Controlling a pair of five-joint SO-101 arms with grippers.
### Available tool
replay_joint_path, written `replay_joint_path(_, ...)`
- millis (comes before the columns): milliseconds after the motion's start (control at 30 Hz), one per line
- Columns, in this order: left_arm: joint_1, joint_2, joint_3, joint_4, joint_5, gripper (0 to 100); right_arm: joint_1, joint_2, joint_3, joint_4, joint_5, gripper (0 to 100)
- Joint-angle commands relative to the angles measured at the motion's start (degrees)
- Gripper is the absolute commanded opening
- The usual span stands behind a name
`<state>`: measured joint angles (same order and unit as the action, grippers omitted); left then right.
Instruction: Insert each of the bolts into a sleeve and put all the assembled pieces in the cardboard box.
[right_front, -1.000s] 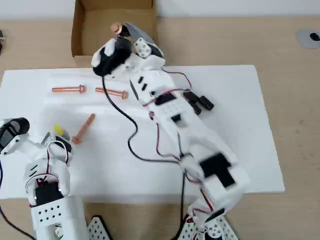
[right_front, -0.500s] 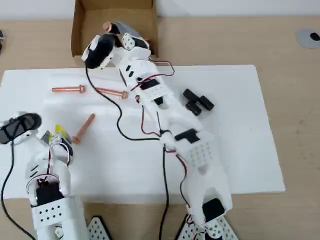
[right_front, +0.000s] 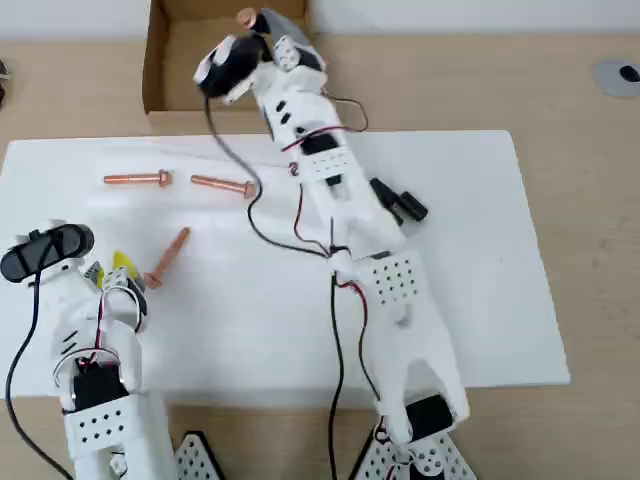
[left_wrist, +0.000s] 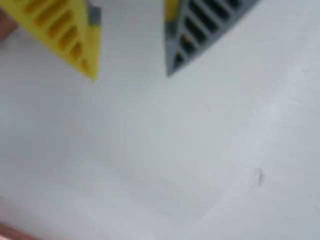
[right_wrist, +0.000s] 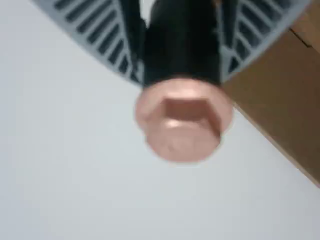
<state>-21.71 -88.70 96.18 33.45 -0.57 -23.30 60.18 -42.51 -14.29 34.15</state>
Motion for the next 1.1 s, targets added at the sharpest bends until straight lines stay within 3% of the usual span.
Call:
replay_joint_path(0, 0.0, -0.2, -0.3, -0.6, -0.3, 11, 0.8, -1.5, -8.1, 6.6, -7.4, 1.0)
replay_joint_path(233, 1.1, -0.4, 0.4, -0.7, -0.3, 11, 0.7, -1.5, -20.8, 24.0, -22.8, 1.0)
replay_joint_path(433, 1.4, -0.4, 0.4, -0.7, -0.3, 11, 1.9, -1.4, -26.4, 34.2, -30.6, 1.0)
replay_joint_path(1067, 1.5, -0.4, 0.4, -0.6, -0.3, 11, 2.9, 2.6, -19.8, 37.6, -31.3, 1.1)
